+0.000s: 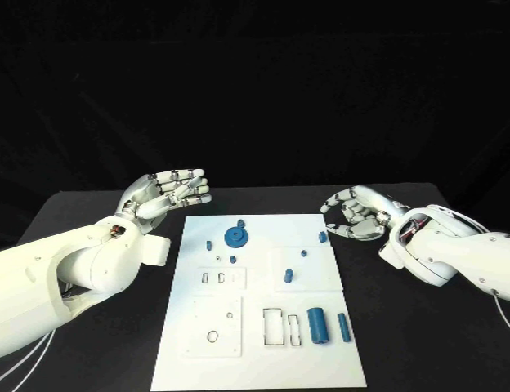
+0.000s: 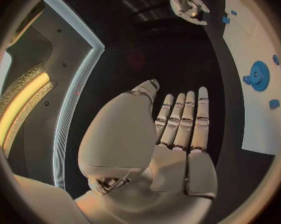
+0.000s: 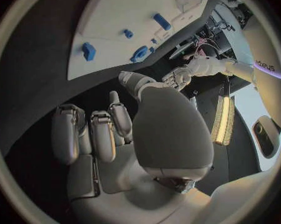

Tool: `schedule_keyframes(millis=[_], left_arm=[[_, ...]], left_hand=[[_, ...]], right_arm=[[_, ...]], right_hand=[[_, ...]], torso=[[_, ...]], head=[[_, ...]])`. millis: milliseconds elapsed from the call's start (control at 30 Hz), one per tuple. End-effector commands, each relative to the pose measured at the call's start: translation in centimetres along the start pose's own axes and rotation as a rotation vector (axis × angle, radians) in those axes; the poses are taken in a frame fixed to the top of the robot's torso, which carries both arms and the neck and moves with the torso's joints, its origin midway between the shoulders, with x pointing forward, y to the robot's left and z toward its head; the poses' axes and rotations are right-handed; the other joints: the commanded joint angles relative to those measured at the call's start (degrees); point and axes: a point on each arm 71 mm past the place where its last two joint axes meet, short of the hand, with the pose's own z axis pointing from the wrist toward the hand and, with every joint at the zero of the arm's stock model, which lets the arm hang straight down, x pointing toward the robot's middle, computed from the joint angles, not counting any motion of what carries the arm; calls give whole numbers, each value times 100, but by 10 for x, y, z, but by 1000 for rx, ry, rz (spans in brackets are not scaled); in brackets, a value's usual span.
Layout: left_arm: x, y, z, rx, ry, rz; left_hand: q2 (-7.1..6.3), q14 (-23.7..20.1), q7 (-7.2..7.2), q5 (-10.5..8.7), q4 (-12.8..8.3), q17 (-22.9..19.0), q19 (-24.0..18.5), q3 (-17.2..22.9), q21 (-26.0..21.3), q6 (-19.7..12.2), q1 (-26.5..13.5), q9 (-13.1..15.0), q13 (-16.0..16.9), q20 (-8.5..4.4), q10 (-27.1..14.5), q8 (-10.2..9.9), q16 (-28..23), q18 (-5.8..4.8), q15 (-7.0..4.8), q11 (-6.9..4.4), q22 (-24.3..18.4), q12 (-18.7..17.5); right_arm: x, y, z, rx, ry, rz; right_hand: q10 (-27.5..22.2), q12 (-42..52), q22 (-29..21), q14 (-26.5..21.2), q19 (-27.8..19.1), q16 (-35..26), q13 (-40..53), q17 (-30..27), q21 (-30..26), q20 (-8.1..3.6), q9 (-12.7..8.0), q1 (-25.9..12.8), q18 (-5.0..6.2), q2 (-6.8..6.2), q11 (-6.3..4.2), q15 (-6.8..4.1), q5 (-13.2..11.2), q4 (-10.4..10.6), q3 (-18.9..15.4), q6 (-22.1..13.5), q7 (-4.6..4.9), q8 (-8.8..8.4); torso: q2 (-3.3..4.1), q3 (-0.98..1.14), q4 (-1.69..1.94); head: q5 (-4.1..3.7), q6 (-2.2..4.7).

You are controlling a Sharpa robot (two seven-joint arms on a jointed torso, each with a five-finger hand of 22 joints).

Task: Assemble the parts on the task board

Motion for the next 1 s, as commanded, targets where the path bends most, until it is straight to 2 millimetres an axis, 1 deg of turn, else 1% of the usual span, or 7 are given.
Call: schedule_keyframes(millis=[33,200,333,433,533,833,1000], left_arm=[[2,-1,0,7,15,-15],[2,0,0,6,15,-14],[2,0,0,6,14,-14],[2,0,0,5,14,-14],[1,0,0,5,13,-13],[0,0,-1,5,11,-12],[-1,0,-1,5,10,-12]], left_hand=[[-43,-45,341,-38,-6,8,-45,37,-18,-42,-3,-1,-2,7,-29,19,-22,7,3,4,-1,-28],[-43,-45,341,-38,-6,8,-45,37,-18,-42,-3,-1,-2,7,-29,19,-22,7,3,4,-1,-28],[-43,-45,341,-38,-6,8,-45,37,-18,-42,-3,-1,-2,7,-29,19,-22,7,3,4,-1,-28],[-43,-45,341,-38,-6,8,-45,37,-18,-42,-3,-1,-2,7,-29,19,-22,7,3,4,-1,-28],[-43,-45,341,-38,-6,8,-45,37,-18,-42,-3,-1,-2,7,-29,19,-22,7,3,4,-1,-28],[-43,-45,341,-38,-6,8,-45,37,-18,-42,-3,-1,-2,7,-29,19,-22,7,3,4,-1,-28],[-43,-45,341,-38,-6,8,-45,37,-18,-42,-3,-1,-2,7,-29,19,-22,7,3,4,-1,-28]], right_arm=[[6,-5,-2,-27,54,10],[11,-14,-2,1,68,4],[16,-21,2,15,80,-9],[20,-24,4,25,85,-16],[24,-27,6,35,87,-22],[32,-31,13,49,94,-34],[38,-29,16,47,104,-29]], right_hand=[[-39,-34,587,458,-46,-6,-3,876,-35,-11,-7,28,-11,-26,-6,35,-16,-38,-5,31,-10,-34],[-41,-37,585,459,-48,-5,-7,881,-37,-11,-7,29,-10,-26,-5,35,-16,-40,-5,30,-9,-35],[-52,-47,560,459,-70,-4,-20,883,-65,-11,-10,40,-2,-19,-5,36,-13,-50,1,28,-8,-40],[-63,-58,547,461,-83,-2,-31,891,-82,-9,-24,44,2,-12,3,40,-12,-65,3,-9,2,-69],[-75,-69,543,463,-88,1,-44,900,-88,-7,-32,38,3,-11,9,44,-13,-69,-2,-30,8,-87],[-96,-86,529,465,-102,4,-64,910,-109,2,-55,10,8,-6,23,57,-16,-71,-26,-90,24,-136],[-93,-83,538,468,-95,8,-60,921,-100,4,-59,10,5,6,27,59,-13,-72,-25,-101,26,-145]], torso=[[0,8,6],[-4,-3,9],[-3,-6,-1],[2,-9,8],[-1,-14,0],[-4,-8,2],[0,-5,-1]], head=[[-19,-14],[-30,-23],[-27,-29],[-51,-31],[-54,-43],[-80,-53],[-68,-54]])
